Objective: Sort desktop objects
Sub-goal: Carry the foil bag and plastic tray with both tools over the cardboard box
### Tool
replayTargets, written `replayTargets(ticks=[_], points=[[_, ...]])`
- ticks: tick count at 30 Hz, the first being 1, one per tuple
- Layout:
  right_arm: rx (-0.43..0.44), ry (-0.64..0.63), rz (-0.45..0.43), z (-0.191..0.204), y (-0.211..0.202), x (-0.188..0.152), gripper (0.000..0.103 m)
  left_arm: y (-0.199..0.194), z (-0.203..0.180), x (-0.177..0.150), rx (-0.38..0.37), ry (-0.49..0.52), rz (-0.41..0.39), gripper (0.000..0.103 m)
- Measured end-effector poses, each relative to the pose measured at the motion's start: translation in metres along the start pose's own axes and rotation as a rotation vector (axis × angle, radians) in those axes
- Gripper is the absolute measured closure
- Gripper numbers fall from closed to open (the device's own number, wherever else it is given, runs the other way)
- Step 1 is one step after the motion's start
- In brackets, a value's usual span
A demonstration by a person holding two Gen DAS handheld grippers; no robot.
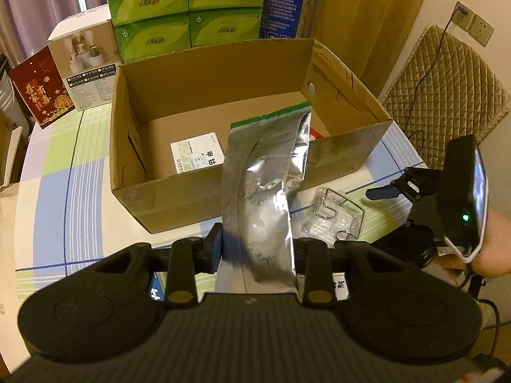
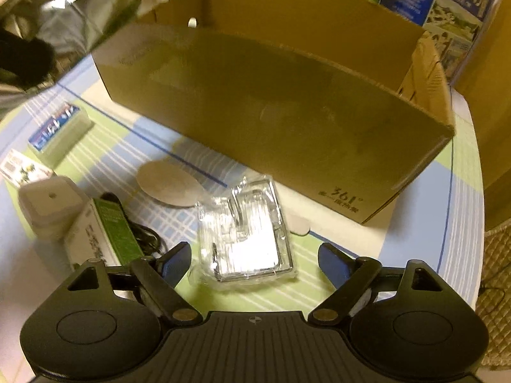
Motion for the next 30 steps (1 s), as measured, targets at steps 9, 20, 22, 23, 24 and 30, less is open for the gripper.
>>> replayTargets(ticks=[9,20,22,23,24,30], points=[[0.001,0.067,0.025,0.002,0.002,-0.005,0.047,0.000,-0.002,-0.004,0.019,0.019,-0.010,0.075],[-0.003,0.097,-0.076,0.011,-0.080,0.000,0.053,-0.017,0.001,-0.005,0.032,-0.012,-0.013,0.085],[-0.010,0.089,-0.099,0.013,-0.097,0.002,0.053,-0.020,0.002,-0.004,0.041,-0.011,-0.016,0.088],[-0.012,0.085,-0.110,0.014,-0.104,0.004,0.053,-0.021,0.002,-0.003,0.039,-0.013,-0.016,0.091],[-0.014,0.080,-0.120,0.016,-0.111,0.005,0.053,-0.021,0.003,-0.003,0.040,-0.021,-0.015,0.091],[-0.015,0.077,-0.145,0.018,-0.125,0.010,0.053,-0.019,0.002,-0.011,0.031,-0.019,-0.007,0.088]])
Point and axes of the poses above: each gripper's, at about its wrist camera, not at the fingertips, and y roughly the way its jaws point, z to its left, x to its top, the point moved 6 cm from there along y, roughly the way its jaws point, and after that the axes turned 9 degrees about z, right-handed, at the moved point
